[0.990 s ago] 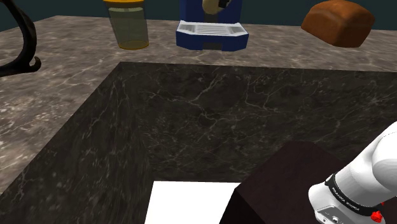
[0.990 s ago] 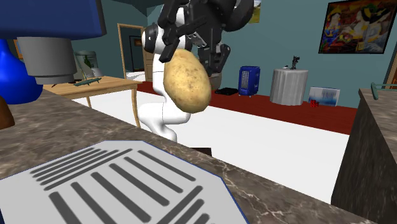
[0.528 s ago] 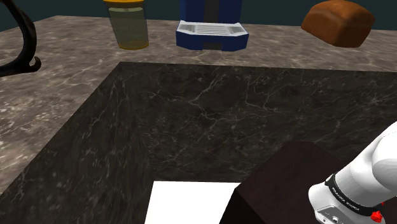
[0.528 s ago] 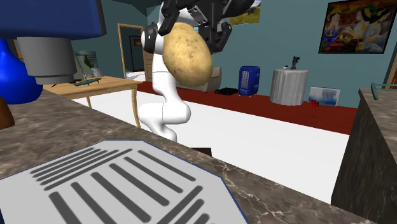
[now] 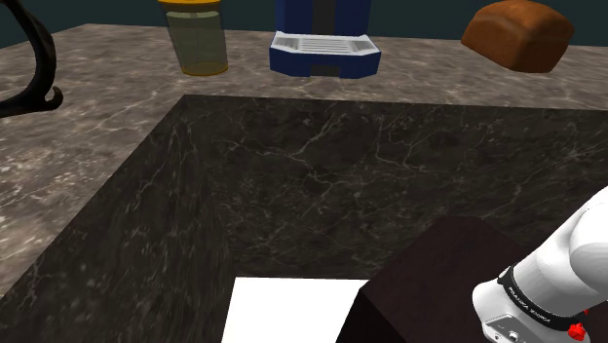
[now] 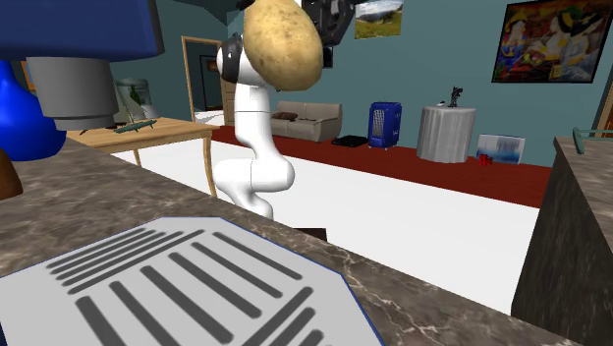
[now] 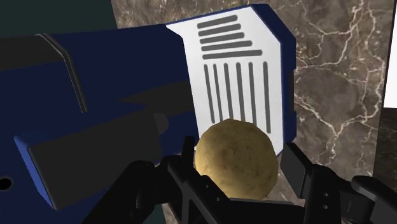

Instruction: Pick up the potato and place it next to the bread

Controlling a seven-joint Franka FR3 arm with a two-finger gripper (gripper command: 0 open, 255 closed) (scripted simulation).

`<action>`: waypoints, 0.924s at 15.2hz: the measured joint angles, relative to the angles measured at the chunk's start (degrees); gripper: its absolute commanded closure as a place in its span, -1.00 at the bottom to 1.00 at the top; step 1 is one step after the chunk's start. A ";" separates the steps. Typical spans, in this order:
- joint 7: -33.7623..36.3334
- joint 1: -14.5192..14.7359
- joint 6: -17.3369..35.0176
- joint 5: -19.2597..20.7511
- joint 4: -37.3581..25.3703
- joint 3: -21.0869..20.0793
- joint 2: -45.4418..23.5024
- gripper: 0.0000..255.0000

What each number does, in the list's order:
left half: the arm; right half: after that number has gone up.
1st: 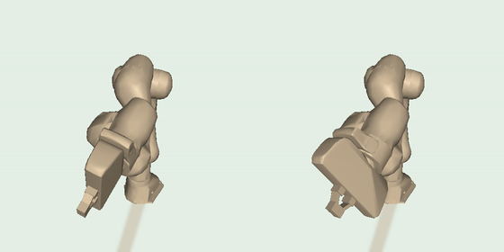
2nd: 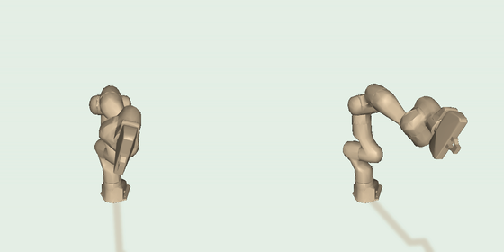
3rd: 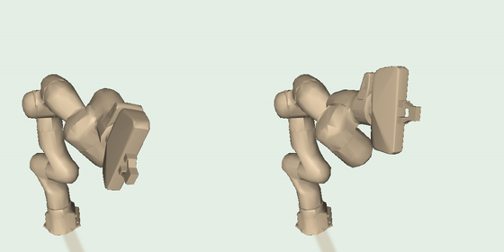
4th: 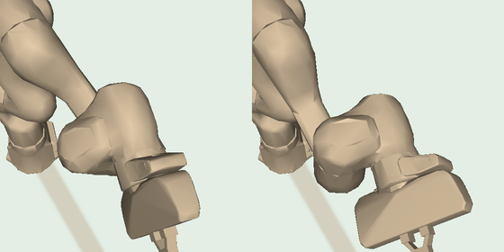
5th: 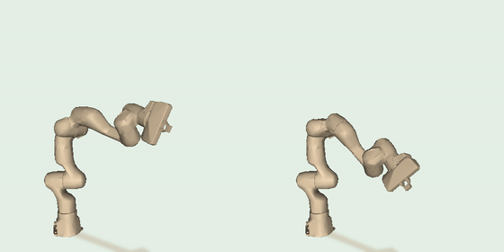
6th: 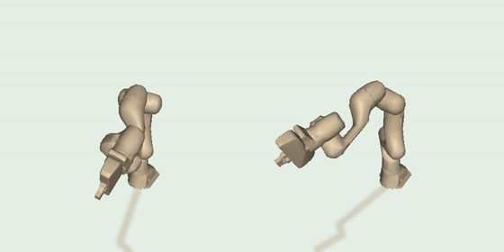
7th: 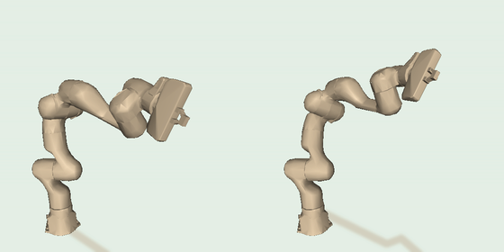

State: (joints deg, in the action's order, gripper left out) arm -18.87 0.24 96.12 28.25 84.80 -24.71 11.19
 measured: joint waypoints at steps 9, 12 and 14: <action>-10.68 -1.02 5.89 -6.22 14.18 11.05 14.15 1.00; -14.59 -1.01 7.51 -7.16 18.51 15.11 18.46 1.00; -16.81 -0.99 7.93 -7.51 20.39 17.31 20.76 1.00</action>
State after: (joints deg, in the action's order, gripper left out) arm -35.68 -0.75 104.05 20.75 105.19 -7.40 31.95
